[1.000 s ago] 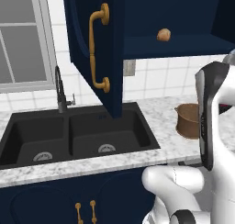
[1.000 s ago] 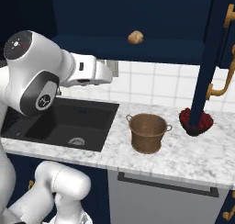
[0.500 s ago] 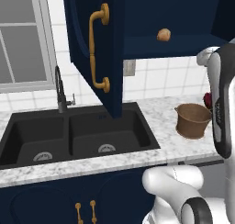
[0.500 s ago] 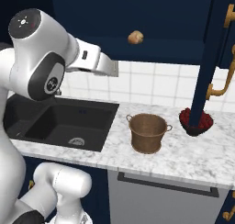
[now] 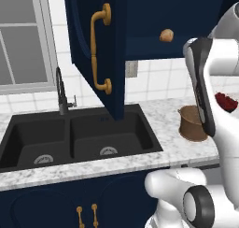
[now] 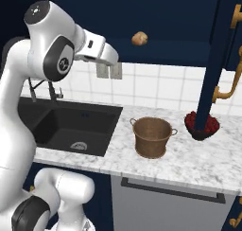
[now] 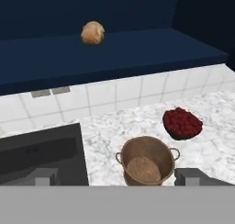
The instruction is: Open the cabinet, pick up the bread from the cabinet and place it in the basket. Then move the basket to the dining counter.
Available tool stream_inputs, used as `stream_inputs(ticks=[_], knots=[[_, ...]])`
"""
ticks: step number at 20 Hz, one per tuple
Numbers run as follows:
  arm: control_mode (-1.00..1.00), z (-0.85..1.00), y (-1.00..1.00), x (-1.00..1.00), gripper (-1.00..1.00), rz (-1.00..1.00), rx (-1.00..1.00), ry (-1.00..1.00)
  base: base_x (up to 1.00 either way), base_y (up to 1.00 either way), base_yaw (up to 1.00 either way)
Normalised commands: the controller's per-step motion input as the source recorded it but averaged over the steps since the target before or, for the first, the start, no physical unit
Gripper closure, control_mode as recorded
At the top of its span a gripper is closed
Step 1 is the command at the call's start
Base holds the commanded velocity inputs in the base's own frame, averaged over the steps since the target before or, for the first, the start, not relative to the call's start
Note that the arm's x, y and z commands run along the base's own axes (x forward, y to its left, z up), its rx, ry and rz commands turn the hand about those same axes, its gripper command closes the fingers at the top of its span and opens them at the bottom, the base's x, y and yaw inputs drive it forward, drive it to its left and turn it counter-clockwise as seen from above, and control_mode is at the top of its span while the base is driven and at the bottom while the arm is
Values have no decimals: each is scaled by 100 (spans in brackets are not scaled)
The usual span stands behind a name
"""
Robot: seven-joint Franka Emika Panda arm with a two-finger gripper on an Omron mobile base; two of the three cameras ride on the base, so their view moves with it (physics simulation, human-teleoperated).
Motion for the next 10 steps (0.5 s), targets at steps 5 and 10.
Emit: stream_inputs(ticks=[5, 10], knots=[[-100, 0, 0, 61, -100, 0, 0, -4, 0, 0, 0], [-100, 0, 0, 81, -100, 0, 0, 6, 0, 0, 0]])
